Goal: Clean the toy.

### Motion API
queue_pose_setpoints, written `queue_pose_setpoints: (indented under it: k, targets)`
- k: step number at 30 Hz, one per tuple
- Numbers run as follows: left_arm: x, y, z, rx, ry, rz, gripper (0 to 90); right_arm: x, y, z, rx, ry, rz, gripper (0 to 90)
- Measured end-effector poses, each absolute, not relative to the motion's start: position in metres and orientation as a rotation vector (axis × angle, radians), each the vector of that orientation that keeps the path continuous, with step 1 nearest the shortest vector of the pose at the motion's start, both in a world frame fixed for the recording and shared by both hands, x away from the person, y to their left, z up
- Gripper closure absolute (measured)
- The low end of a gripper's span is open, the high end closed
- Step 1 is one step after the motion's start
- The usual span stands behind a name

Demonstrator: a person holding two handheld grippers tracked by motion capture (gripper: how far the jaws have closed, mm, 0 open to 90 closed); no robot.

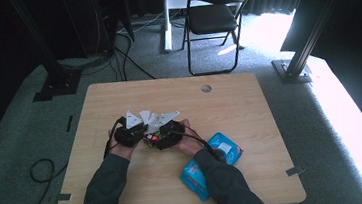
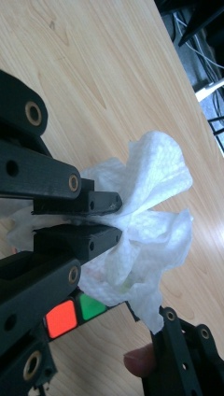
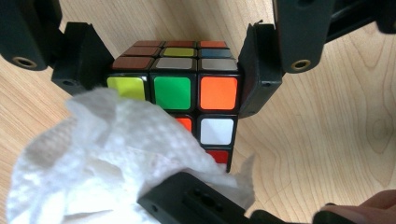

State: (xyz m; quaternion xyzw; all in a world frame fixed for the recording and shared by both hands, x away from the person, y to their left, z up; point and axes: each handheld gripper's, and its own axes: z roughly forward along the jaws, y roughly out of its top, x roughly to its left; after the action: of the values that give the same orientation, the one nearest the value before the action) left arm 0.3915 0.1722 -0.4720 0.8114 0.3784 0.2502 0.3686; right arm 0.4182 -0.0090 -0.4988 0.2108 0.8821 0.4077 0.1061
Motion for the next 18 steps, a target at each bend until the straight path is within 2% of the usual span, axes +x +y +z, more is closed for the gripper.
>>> queue_pose_setpoints:
  k: [18]
  targets:
    - [0.388,0.193,-0.479,2.101,1.025,0.659,83.7,0.418,-0.011,-0.497,0.632,2.570,1.221,34.2]
